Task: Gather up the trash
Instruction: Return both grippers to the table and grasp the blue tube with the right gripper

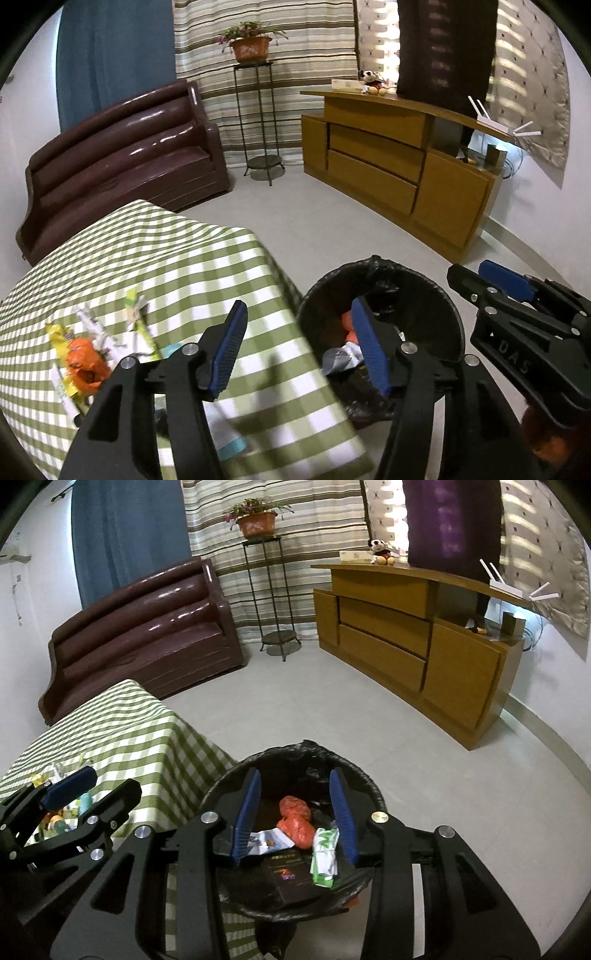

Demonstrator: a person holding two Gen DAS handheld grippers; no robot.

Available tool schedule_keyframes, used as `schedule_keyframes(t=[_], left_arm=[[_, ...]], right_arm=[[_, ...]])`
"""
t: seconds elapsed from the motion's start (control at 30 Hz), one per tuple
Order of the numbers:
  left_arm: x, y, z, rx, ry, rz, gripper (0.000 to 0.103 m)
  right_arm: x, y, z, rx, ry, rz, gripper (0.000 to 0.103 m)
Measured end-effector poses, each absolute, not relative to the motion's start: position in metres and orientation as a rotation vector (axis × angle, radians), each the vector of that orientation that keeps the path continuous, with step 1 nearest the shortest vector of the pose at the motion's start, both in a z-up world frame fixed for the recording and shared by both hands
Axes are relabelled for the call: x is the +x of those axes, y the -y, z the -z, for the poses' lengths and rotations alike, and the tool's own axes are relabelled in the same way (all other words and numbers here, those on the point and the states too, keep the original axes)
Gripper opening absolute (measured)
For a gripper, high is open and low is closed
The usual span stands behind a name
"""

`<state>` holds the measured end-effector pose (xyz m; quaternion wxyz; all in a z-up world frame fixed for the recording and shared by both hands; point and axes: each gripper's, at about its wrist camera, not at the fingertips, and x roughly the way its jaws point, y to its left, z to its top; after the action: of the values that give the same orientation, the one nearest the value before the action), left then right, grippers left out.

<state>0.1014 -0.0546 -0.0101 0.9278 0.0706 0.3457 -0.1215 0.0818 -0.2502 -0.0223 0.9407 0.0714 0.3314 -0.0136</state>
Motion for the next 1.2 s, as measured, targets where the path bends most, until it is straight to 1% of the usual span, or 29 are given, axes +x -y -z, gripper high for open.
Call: schedule_keyframes(t=[0.43,1.03,1.2], left_arm=[[0.072,-0.023,-0.005,0.079,-0.718,0.108,0.064],[0.04,-0.136,0.008,0.005,-0.765,-0.092,0.066],[0.034,-0.155,0.011,-0.01,-0.775,-0.122,0.066]], right_arm=[[0.065,0.189,0.014,0.108,-0.691,-0.104,0.039],[0.032,0.086,0.025,-0.011,-0.752,-0.296,0.039],[0.024,0.065,0.031,-0.04,-0.774,-0.327,0.036]])
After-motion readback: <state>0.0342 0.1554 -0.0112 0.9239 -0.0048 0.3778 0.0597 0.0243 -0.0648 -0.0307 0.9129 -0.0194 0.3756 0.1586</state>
